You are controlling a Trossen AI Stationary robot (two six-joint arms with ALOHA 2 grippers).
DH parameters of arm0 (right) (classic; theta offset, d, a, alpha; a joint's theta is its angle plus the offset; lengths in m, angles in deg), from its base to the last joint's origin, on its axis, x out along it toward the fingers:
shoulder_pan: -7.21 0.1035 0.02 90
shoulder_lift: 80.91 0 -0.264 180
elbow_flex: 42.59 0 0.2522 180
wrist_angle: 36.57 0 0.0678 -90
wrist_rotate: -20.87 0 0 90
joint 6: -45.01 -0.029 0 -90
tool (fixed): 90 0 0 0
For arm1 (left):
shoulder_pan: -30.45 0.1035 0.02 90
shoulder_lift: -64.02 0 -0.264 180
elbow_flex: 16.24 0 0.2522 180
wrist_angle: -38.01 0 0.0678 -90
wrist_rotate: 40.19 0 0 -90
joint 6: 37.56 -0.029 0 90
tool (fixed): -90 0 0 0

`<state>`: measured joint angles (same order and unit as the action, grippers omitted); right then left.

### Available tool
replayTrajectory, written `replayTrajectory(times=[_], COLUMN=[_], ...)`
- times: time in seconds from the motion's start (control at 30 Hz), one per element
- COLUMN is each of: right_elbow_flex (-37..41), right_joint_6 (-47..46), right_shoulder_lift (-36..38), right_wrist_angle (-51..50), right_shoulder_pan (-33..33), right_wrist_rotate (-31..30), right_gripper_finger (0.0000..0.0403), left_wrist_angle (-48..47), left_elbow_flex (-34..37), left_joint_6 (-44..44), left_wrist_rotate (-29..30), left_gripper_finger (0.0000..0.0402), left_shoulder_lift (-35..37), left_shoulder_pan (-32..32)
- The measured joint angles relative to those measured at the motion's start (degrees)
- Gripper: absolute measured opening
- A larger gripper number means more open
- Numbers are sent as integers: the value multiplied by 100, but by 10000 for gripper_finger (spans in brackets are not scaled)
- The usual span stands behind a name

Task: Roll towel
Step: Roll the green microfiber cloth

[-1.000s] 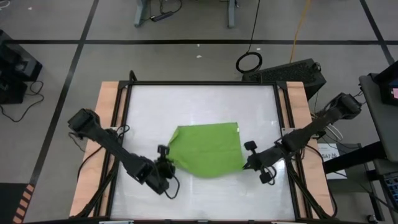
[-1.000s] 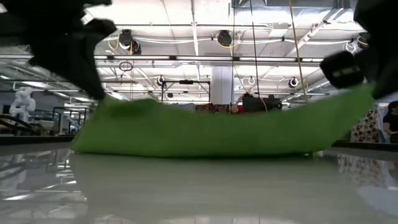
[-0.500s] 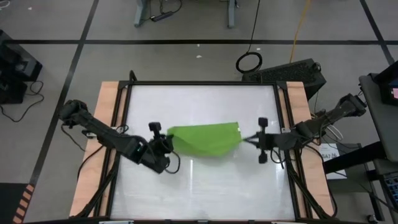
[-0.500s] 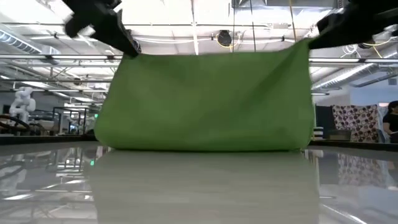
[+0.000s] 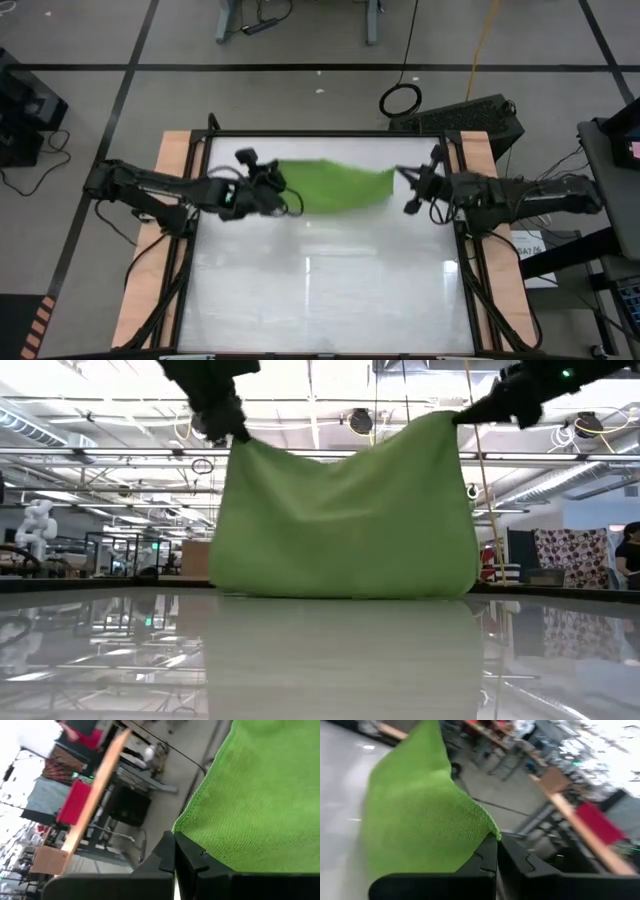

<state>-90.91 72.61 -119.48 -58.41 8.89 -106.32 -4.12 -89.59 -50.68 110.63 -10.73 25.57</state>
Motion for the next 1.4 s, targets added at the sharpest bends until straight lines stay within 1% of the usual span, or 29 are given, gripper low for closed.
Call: replayTrajectory(times=[0.03, 0.1, 0.17, 0.23, 0.4, 0.47, 0.57, 0.63, 0.7, 0.83, 0.97, 1.03, 1.1, 1.27, 1.33, 1.4], right_elbow_flex=[-135, -367, -556, -676, -678, -510, -13, 377, 775, 1273, 1592, 1693, 1779, 1783, 1729, 1630], right_joint_6=[101, 152, 32, -254, -1316, -1670, -2101, -2406, -2694, -3200, -3787, -4008, -4158, -4295, -4412, -4507], right_shoulder_lift=[4, 29, 43, 46, -46, -98, -98, -98, -106, -131, -142, -138, -149, -142, -141, -119], right_wrist_angle=[6, -5, -231, -668, -2228, -2497, -2359, -2136, -1773, -973, -881, -840, -864, -851, -944, -1108], right_shoulder_pan=[-133, -314, -364, -361, -351, -284, -100, 42, 227, 602, 879, 1013, 1119, 1196, 1184, 1136], right_wrist_rotate=[32, 346, 774, 1308, 2833, 3373, 4150, 4426, 4569, 4595, 4241, 4119, 3934, 3100, 2444, 1724], right_gripper_finger=[0, 0, 0, 0, 0, 0, 0, 0, 0, 0, 0, 0, 0, 0, 0, 0], left_wrist_angle=[296, 825, 954, 826, -84, -206, -356, -343, -324, -226, -23, -30, -125, -277, -222, -197], left_elbow_flex=[0, -7, -9, -11, 1, 99, 304, 435, 598, 706, 704, 704, 704, 702, 698, 697], left_joint_6=[-254, -552, -623, -519, 84, 392, 827, 1101, 1332, 1721, 1879, 1883, 1886, 1832, 1713, 1620], left_wrist_rotate=[-26, -232, -660, -1103, -2405, -2877, -3302, -3486, -3708, -3980, -4324, -4333, -4164, -3478, -3155, -2669], left_gripper_finger=[0, 0, 0, 0, 0, 0, 0, 0, 0, 0, 0, 0, 0, 0, 0, 0], left_shoulder_lift=[103, 321, 546, 682, 662, 507, 153, -113, -395, -961, -1402, -1548, -1604, -1533, -1469, -1424], left_shoulder_pan=[93, 190, 148, -14, -544, -704, -892, -991, -1090, -1312, -1508, -1567, -1579, -1349, -1182, -999])
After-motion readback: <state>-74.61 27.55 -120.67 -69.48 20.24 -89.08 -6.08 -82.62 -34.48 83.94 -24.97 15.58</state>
